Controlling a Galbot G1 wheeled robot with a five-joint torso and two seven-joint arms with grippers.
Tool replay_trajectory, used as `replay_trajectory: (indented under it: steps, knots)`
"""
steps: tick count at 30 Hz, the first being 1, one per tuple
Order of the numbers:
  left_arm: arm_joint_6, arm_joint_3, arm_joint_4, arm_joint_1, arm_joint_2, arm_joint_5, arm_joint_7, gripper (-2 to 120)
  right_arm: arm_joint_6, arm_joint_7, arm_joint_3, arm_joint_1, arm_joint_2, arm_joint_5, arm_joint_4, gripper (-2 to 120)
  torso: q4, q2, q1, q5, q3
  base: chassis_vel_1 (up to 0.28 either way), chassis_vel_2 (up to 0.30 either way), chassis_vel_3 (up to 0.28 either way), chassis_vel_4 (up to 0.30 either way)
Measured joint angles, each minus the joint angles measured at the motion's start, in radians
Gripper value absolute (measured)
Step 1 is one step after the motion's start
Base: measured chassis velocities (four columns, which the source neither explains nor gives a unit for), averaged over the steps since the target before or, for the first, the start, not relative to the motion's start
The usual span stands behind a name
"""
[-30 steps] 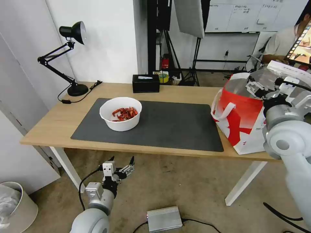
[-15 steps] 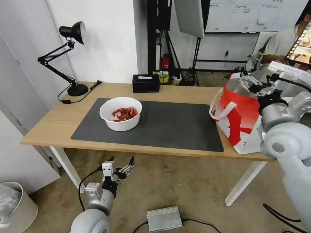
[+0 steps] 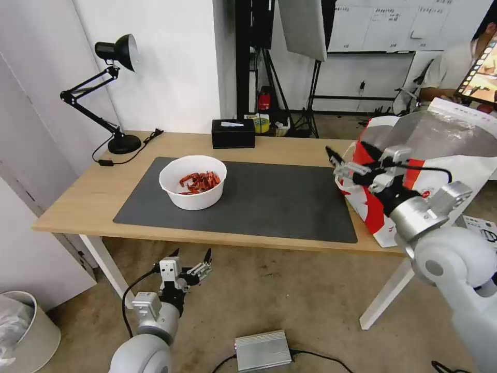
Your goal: Pick up the trash from the table and place it into the takeout bag.
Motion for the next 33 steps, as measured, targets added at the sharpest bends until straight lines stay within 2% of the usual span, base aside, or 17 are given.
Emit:
replay_trajectory:
  steps: [4, 10, 13, 19, 33]
  knots:
    - [-0.001, -0.002, -0.003, 0.000, -0.002, 0.000, 0.002, 100, -0.045, 0.032, -0.022, -0.069, -0.001, -0.025, 0.031, 100, -0.0007, 0.000, 0.000, -0.0001, 0.000, 0.000, 0.000, 0.000, 0.000]
    - [-0.001, -0.008, -0.007, 0.000, 0.003, -0.009, 0.015, 100, -0.065, 0.068, -0.045, -0.129, 0.007, -0.049, 0.043, 100, -0.0005, 0.000, 0.000, -0.0001, 0.000, 0.000, 0.000, 0.000, 0.000]
    - [-0.001, -0.010, -0.006, -0.003, 0.006, -0.013, 0.017, 100, -0.068, 0.144, -0.067, -0.196, 0.030, -0.100, 0.062, 100, -0.0006, 0.000, 0.000, 0.0000, 0.000, 0.000, 0.000, 0.000, 0.000]
    - [-0.001, -0.009, -0.001, -0.011, 0.007, -0.016, 0.017, 100, -0.093, 0.211, -0.075, -0.267, 0.040, -0.121, 0.096, 100, -0.0006, 0.000, 0.000, -0.0001, 0.000, 0.000, 0.000, 0.000, 0.000]
    - [0.000, -0.015, 0.001, -0.014, 0.017, -0.021, 0.016, 100, -0.165, 0.229, -0.084, -0.333, 0.036, -0.107, 0.106, 100, -0.0006, 0.000, 0.000, 0.0000, 0.000, 0.000, 0.000, 0.000, 0.000]
